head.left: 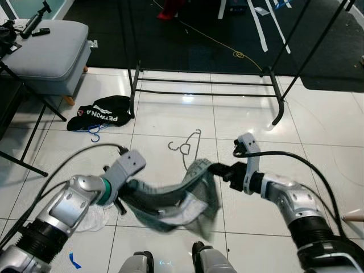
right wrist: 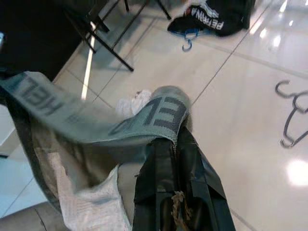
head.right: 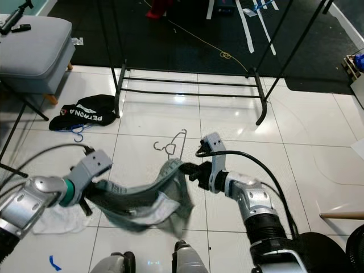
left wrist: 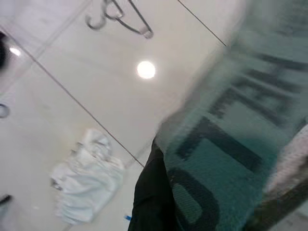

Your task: Hang hanger

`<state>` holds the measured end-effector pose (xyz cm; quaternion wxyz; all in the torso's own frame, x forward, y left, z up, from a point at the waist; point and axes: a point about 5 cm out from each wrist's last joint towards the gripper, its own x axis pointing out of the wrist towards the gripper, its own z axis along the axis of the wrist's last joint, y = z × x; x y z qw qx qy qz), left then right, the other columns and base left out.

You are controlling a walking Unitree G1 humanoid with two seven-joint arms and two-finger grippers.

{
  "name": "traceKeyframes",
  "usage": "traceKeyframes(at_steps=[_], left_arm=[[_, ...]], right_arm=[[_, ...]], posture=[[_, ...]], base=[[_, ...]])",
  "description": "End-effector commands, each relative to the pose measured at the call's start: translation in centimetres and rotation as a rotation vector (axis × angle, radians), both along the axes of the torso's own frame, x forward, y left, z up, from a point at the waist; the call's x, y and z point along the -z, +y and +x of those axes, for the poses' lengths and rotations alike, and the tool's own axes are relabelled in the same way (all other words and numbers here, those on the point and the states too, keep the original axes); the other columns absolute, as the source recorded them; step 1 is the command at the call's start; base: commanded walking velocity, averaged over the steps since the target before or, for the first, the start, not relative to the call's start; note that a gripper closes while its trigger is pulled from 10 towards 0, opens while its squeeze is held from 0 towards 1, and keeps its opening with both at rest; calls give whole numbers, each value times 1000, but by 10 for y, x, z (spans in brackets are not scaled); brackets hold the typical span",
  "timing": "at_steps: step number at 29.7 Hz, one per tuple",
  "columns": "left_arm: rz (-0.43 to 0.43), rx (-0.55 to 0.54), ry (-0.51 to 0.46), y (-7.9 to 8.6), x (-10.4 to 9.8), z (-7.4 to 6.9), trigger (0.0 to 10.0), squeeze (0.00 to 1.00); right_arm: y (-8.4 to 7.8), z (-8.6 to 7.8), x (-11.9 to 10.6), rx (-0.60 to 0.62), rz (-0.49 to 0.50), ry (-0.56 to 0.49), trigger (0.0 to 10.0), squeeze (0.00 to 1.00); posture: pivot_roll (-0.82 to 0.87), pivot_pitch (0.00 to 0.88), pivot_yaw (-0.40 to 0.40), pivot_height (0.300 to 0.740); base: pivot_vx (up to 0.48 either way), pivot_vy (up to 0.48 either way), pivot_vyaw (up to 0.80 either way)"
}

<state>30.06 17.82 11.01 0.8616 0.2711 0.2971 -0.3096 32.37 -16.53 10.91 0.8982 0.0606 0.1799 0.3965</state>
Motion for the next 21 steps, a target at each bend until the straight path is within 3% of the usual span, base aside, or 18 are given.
traceKeyframes(at_steps=[1, 4, 7, 9, 10, 11, 12, 13, 14, 15, 16, 17, 18, 19, 20, 21], left_arm=[[1, 18, -7, -2, 4, 0, 0, 0], [9, 43, -42, -4, 5, 2, 0, 0], [-22, 153, 7, -10, -1, -6, 0, 0], [-241, 237, 83, -27, -18, -16, 0, 0], [-296, 257, 98, -31, -23, -18, 0, 0], [-296, 257, 98, -31, -23, -18, 0, 0], [-502, 237, 109, -41, -39, -16, 0, 0], [-635, 225, 116, -46, -50, -14, 0, 0], [-635, 225, 116, -46, -50, -14, 0, 0], [-639, -6, 82, -34, -42, 7, 0, 0], [-613, -170, 72, -26, -33, 20, 0, 0], [-405, -264, 56, -11, -12, 25, 0, 0], [-253, -249, 84, -3, 4, 20, 0, 0], [-171, -202, 115, 1, 14, 13, 0, 0], [-108, -127, 158, 1, 22, 4, 0, 0], [-89, -55, 197, -1, 26, -5, 0, 0]], right_arm=[[1, -3, 5, -23, 22, 22, 0, 0], [0, -2, 7, -38, -4, 7, 0, 0], [7, -15, 3, -186, -8, 23, 0, 0], [18, -23, -20, -297, 180, 17, 0, 0], [21, -25, -26, -321, 227, 14, 0, 0], [21, -25, -26, -321, 227, 14, 0, 0], [24, -20, -47, -301, 382, -45, 0, 0], [25, -16, -60, -281, 481, -86, 0, 0], [25, -16, -60, -281, 481, -86, 0, 0], [11, 6, -62, -41, 524, -109, 0, 0], [1, 21, -60, 131, 545, -103, 0, 0], [-12, 30, -38, 310, 426, -20, 0, 0], [-18, 26, -15, 335, 254, 39, 0, 0], [-21, 20, 0, 307, 137, 75, 0, 0], [-20, 12, 12, 245, 62, 112, 0, 0], [-15, 5, 18, 185, 55, 135, 0, 0]], posture=[[-4, 130, 33, 740], [-4, 130, 33, 740], [-8, 132, 32, 740], [-8, 134, 31, 740], [-8, 134, 31, 740], [-8, 134, 31, 740], [-7, 132, 33, 740], [-7, 132, 33, 740], [-7, 132, 33, 740], [-9, 127, 35, 740], [-9, 127, 35, 740], [-9, 125, 34, 740], [-9, 125, 34, 740], [-9, 125, 34, 740], [-5, 131, 31, 740], [-4, 131, 31, 740]], base=[[0, 0, 0], [0, 0, 0], [0, 0, 0], [0, 0, 0], [0, 0, 0], [0, 0, 0], [0, 0, 0], [0, 0, 0], [0, 0, 0], [0, 0, 0], [0, 0, 0], [0, 0, 0], [0, 0, 0], [0, 0, 0], [0, 0, 0], [0, 0, 0]])
